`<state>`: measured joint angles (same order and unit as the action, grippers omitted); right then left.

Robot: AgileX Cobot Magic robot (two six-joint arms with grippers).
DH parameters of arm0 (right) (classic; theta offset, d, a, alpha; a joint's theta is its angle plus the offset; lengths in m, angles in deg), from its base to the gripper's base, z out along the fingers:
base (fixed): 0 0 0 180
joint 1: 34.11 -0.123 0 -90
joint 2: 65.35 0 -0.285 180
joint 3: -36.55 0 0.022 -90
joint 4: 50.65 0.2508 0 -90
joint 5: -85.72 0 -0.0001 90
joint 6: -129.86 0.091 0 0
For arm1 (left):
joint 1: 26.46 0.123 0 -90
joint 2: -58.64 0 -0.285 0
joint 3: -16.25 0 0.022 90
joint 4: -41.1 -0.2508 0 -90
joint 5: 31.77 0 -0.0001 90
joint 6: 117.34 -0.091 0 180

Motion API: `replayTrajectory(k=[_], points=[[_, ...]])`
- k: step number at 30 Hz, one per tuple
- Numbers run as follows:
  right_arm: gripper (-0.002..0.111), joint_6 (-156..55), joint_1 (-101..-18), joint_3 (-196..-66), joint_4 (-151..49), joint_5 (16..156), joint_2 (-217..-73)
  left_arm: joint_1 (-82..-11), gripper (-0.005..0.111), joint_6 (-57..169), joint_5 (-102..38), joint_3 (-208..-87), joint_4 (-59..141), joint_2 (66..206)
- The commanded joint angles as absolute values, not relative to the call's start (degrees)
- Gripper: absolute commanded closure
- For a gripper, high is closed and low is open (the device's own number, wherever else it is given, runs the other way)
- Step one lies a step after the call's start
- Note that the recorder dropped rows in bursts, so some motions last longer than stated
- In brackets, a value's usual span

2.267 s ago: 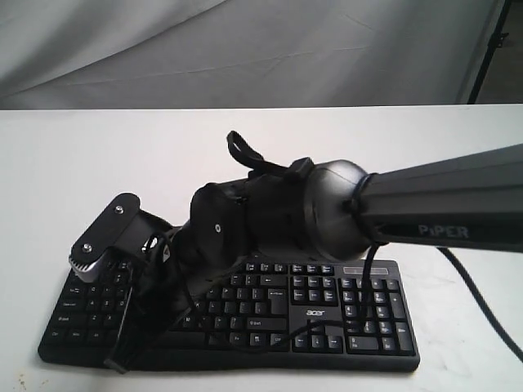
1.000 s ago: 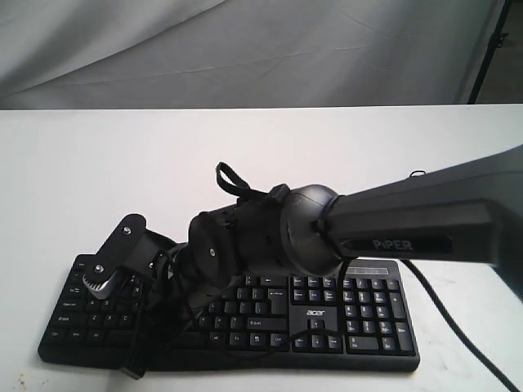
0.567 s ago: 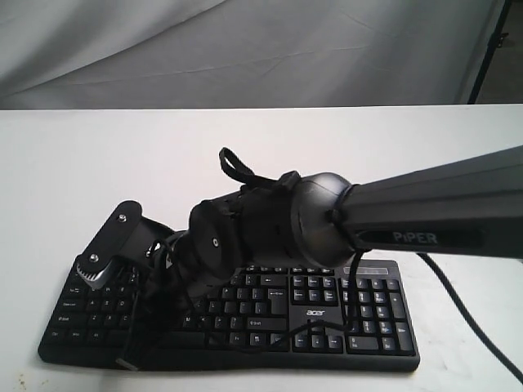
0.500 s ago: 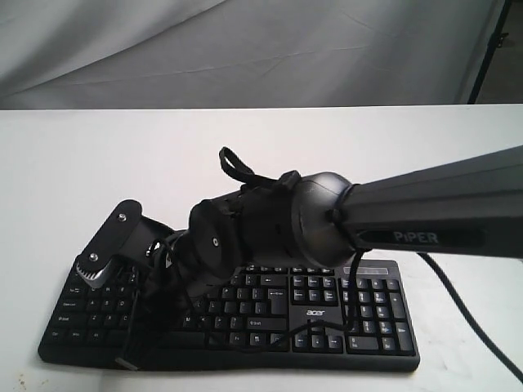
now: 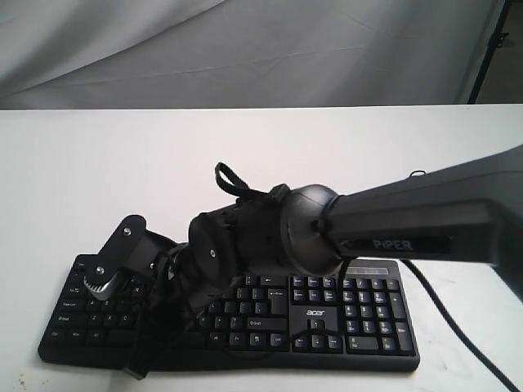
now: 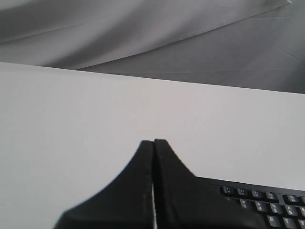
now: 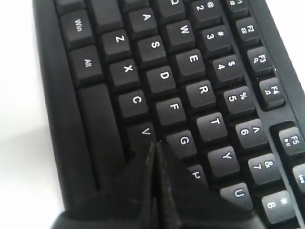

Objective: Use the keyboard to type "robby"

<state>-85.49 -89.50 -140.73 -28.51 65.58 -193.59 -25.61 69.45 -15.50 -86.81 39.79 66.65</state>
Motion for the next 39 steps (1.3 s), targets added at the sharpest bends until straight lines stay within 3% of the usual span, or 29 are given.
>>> replayTrajectory(k=[1, 16, 39], points=[[0.108, -85.35, -89.46, -141.04, -28.62, 65.56, -191.55, -25.81, 0.107, 69.55, -15.64, -86.53, 40.32, 66.42], [0.108, -77.42, -86.67, -141.04, -31.84, 64.03, -184.25, -25.81, 0.107, 69.55, -15.64, -86.53, 40.32, 66.42], [0.108, -72.59, -85.5, -141.04, -30.94, 68.99, -190.4, -25.81, 0.107, 69.55, -15.64, -86.53, 40.32, 66.42]])
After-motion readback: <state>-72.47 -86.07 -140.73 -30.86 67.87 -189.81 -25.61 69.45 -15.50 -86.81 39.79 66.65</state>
